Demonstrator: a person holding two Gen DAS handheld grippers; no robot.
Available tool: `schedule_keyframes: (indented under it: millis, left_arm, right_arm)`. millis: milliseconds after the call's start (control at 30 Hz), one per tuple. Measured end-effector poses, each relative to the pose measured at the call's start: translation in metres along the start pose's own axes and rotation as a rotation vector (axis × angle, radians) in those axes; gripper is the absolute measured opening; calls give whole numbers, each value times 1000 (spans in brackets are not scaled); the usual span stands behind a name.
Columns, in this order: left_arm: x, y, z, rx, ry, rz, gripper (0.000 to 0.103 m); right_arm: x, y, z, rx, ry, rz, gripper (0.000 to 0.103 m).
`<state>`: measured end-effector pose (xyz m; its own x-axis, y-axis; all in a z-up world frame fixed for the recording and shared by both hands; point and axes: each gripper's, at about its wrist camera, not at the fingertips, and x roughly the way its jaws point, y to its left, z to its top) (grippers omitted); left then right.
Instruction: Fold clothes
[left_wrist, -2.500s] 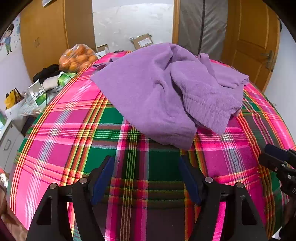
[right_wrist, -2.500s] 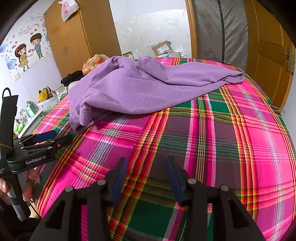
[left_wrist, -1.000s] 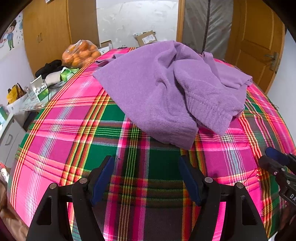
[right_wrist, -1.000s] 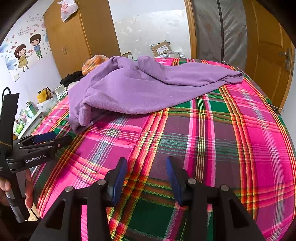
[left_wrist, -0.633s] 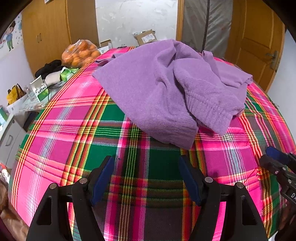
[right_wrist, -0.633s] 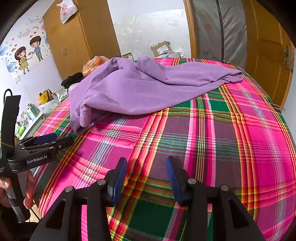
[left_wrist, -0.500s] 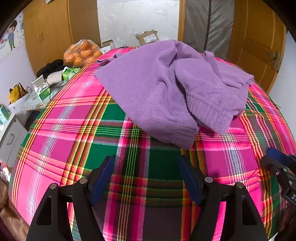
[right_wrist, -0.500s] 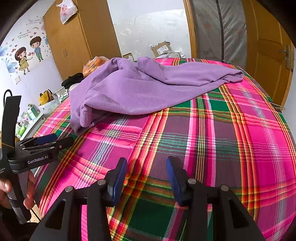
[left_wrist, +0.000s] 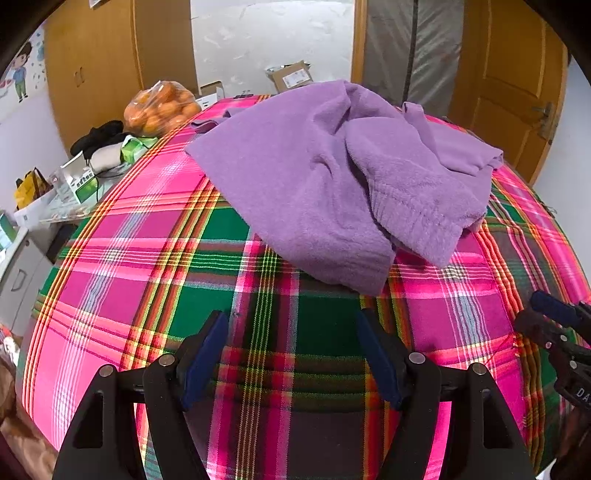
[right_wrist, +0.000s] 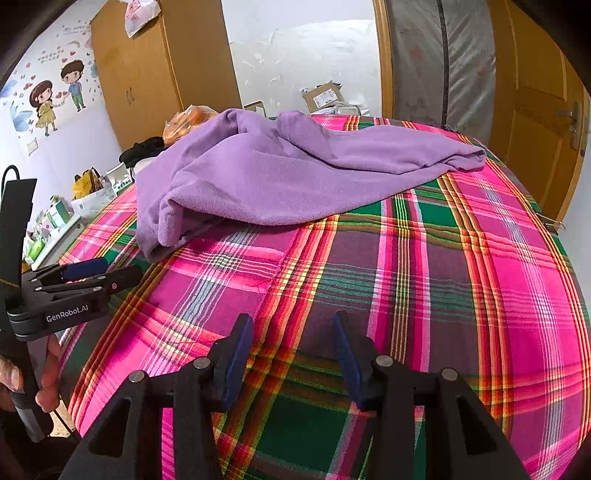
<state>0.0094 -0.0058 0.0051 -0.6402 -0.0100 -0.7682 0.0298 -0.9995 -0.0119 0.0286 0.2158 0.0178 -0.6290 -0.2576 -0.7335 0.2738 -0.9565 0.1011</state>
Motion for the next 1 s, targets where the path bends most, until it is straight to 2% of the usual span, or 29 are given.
schedule_keyframes:
  millis: [267,433,600,1000]
  left_arm:
    - [-1,6,0,4,0,-26,74]
    - [-3,15,1,-8,-3,-45,74]
    - [-4,23,1,-19,-7,-65,74]
    - [-1,47,19,-64,-17,-139,74]
  right_arm:
    - [5,9,2,-49,20,-26,56]
    - [10,12,9,-44,33,-32,56]
    - [17,21,20,-54,54,9,55]
    - [29,62,46,-148,20,74,55]
